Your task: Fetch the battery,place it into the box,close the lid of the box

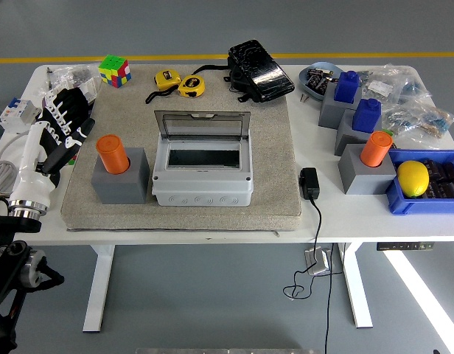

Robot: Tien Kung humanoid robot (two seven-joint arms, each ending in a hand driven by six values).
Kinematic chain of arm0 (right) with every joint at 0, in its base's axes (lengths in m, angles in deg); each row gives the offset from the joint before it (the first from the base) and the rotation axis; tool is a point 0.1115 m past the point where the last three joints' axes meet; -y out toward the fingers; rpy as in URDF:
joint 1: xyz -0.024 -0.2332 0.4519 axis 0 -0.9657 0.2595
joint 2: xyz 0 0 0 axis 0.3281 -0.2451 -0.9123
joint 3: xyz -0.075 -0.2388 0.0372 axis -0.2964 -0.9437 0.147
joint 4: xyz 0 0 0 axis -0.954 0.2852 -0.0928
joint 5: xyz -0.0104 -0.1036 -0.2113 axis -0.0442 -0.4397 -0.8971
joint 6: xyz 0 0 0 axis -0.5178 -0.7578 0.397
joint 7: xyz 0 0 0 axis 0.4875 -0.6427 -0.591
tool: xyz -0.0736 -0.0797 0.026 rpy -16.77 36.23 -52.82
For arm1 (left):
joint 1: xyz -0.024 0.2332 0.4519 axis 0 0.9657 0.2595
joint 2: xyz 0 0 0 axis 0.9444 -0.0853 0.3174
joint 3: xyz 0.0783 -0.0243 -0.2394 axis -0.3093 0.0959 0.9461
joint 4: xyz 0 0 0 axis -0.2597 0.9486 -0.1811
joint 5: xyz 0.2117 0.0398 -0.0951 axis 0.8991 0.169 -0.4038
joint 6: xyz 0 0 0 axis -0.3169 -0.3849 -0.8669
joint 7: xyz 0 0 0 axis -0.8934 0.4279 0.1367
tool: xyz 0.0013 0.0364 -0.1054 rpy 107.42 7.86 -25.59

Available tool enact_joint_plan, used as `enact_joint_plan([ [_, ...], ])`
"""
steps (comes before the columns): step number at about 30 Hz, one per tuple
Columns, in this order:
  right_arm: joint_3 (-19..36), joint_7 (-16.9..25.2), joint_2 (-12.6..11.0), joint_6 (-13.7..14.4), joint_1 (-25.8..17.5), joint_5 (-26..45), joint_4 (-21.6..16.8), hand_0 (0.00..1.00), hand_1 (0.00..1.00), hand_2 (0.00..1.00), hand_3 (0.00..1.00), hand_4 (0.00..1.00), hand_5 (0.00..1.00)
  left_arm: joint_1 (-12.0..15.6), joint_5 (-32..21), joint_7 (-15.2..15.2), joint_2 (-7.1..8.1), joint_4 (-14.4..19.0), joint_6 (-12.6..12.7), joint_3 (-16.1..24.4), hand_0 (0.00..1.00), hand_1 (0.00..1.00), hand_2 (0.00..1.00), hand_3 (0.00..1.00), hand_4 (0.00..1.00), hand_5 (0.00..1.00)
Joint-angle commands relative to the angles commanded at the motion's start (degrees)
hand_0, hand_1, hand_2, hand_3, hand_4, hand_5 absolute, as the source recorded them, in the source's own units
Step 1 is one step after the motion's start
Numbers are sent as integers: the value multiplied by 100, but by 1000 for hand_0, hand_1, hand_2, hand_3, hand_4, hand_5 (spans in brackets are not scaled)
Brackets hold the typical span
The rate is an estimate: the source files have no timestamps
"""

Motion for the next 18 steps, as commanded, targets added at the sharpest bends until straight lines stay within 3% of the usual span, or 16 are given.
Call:
enact_joint_plan([
  [4, 3, 5, 0, 4, 10, 4, 0, 827, 781, 767, 795, 998, 998, -41, 84, -2, -35, -51, 55, -71, 836, 963, 998, 998, 998, 316],
  [5, 10, 3, 2, 5, 11, -3, 0, 826, 781, 764, 795, 998, 998, -54, 99, 2, -48, -77, 74, -79, 828, 963, 998, 998, 998, 257],
  [18, 19, 12, 0, -6, 11, -7, 0, 824, 778, 762, 795, 998, 998, -202, 138, 70, -192, -542, 220, -265, 807, 945, 973, 985, 998, 240],
])
